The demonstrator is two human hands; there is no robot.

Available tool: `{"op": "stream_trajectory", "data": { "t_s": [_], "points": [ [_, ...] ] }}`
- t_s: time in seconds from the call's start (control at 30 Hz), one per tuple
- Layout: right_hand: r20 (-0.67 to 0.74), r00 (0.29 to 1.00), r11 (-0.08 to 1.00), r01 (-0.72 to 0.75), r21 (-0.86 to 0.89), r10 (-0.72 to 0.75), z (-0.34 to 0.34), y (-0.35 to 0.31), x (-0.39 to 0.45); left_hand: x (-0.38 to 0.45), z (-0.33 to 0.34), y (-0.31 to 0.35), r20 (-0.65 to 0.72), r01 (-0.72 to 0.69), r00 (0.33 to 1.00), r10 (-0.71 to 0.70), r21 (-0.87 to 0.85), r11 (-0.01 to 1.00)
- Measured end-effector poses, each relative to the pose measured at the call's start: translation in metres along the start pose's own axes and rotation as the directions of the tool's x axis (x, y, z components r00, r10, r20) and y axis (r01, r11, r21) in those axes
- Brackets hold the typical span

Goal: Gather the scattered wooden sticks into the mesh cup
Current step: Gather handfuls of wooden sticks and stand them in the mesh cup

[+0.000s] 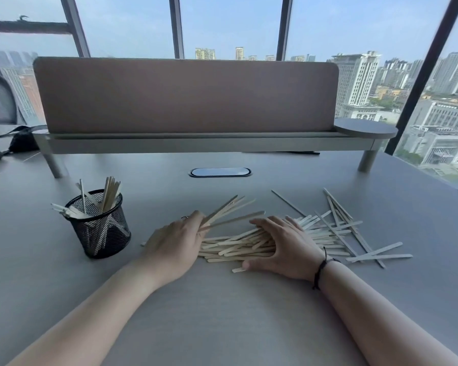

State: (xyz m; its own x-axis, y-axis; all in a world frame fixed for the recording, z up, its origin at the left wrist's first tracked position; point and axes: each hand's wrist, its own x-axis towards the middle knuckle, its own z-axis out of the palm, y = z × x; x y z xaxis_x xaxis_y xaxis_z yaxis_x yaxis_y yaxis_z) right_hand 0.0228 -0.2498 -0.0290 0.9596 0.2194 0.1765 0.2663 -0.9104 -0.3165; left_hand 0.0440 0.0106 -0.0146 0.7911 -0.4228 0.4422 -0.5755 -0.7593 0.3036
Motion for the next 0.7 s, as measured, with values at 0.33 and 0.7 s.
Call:
{"op": "stream_trajectory", "data": {
  "t_s": [0.33,0.7],
  "points": [
    [-0.108,0.994,0.996,0.004,-0.086,-0.013,0.011,-0.009,0.011,0.001,0.016,0.034,0.086,0.175,0.968,-0.237,-0.906,0.386],
    [-0.185,0.976,0.980,0.083,-0.180,-0.117,0.014,-0.013,0.025,0.000,0.014,0.030,0.116,0.240,0.957,-0.265,-0.830,0.503]
  ]
}}
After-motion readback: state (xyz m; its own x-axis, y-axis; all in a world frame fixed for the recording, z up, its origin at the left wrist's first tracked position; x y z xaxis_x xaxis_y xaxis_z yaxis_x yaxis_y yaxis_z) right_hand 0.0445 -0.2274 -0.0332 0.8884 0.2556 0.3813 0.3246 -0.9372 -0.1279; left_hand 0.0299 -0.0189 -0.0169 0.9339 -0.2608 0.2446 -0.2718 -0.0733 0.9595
